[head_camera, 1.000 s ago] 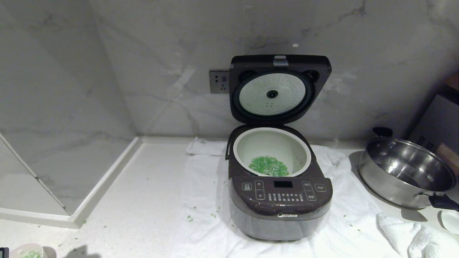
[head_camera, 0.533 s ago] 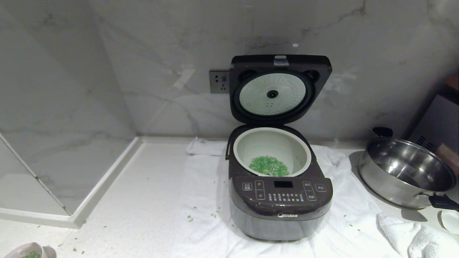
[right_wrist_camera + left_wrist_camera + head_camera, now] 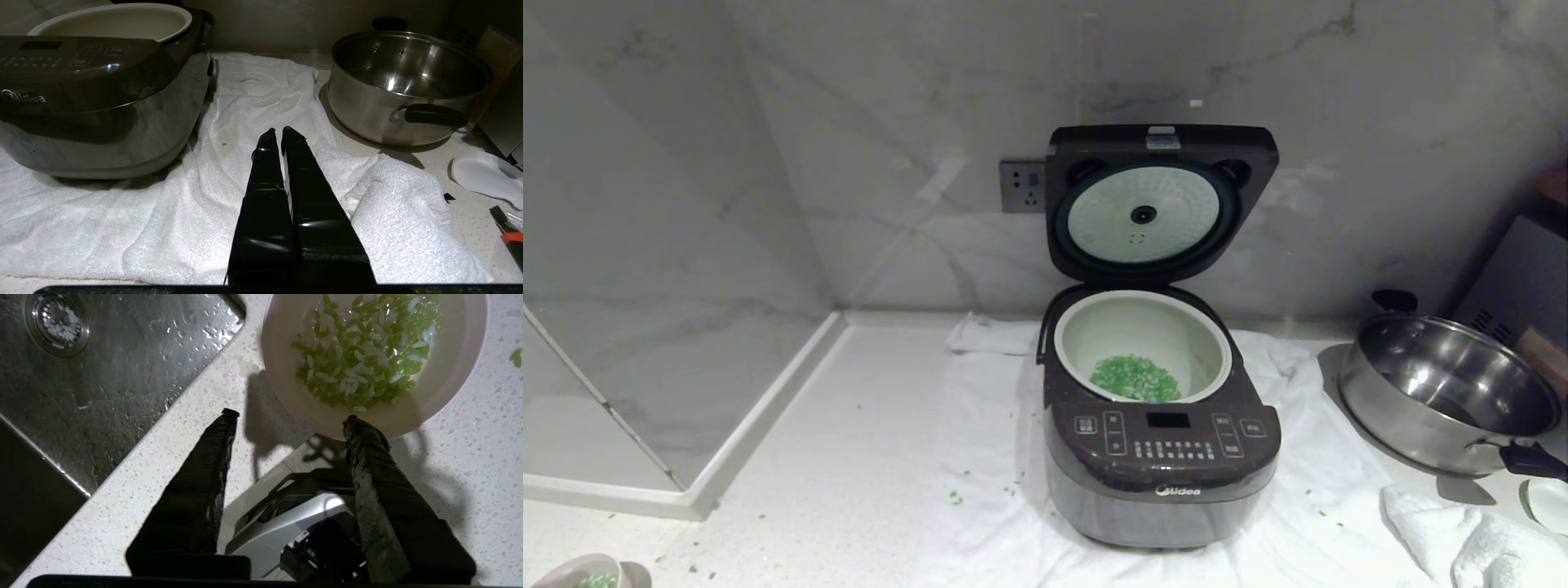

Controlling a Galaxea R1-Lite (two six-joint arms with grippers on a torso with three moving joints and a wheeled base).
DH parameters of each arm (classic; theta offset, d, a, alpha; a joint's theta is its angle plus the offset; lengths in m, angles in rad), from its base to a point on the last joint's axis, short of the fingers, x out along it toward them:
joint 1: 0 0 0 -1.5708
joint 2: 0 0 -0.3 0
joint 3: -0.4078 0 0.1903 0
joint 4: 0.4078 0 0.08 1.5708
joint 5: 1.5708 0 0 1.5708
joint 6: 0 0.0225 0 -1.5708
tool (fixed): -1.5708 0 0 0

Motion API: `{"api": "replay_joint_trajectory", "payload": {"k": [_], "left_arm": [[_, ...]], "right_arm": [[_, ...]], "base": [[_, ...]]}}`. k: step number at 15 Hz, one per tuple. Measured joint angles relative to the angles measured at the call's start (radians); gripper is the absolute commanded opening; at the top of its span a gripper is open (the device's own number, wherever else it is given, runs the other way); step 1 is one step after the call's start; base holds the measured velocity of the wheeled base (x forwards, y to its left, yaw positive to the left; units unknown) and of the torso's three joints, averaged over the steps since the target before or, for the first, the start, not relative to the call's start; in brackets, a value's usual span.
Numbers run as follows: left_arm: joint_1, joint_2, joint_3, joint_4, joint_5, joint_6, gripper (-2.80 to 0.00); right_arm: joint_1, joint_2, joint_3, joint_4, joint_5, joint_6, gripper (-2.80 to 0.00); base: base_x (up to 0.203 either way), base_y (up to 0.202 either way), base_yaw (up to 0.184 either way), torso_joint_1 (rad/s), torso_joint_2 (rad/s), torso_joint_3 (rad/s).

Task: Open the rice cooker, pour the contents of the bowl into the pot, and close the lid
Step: Pick up the bowl on the table, then pour the water from the bowl into the rice cooker

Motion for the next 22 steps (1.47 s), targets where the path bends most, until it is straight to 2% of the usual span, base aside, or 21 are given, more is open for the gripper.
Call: {"api": "replay_joint_trajectory", "payload": {"k": [8, 12, 16, 17, 22], "left_arm": [[-0.003, 0.175, -0.016, -0.060, -0.008, -0.013, 0.00], [0.001, 0.245, -0.015, -0.141, -0.010, -0.013, 0.00], [0.010, 0.277, -0.014, -0.144, -0.014, -0.014, 0.00], [0.012, 0.284, -0.014, -0.144, -0.015, -0.014, -2.80], [0.016, 0.303, -0.010, -0.143, -0.039, -0.013, -2.80]], "right_arm": [[0.000, 0.000, 0.000, 0.000, 0.000, 0.000, -2.80], [0.000, 0.000, 0.000, 0.000, 0.000, 0.000, -2.80], [0.000, 0.000, 0.000, 0.000, 0.000, 0.000, -2.80], [0.000, 0.000, 0.000, 0.000, 0.000, 0.000, -2.80], [0.000, 0.000, 0.000, 0.000, 0.000, 0.000, -2.80]], "base": [[0.000, 0.000, 0.000, 0.000, 0.00, 0.000], [0.000, 0.000, 0.000, 0.000, 0.00, 0.000], [0.000, 0.000, 0.000, 0.000, 0.00, 0.000], [0.000, 0.000, 0.000, 0.000, 0.00, 0.000], [0.000, 0.000, 0.000, 0.000, 0.00, 0.000]]}}
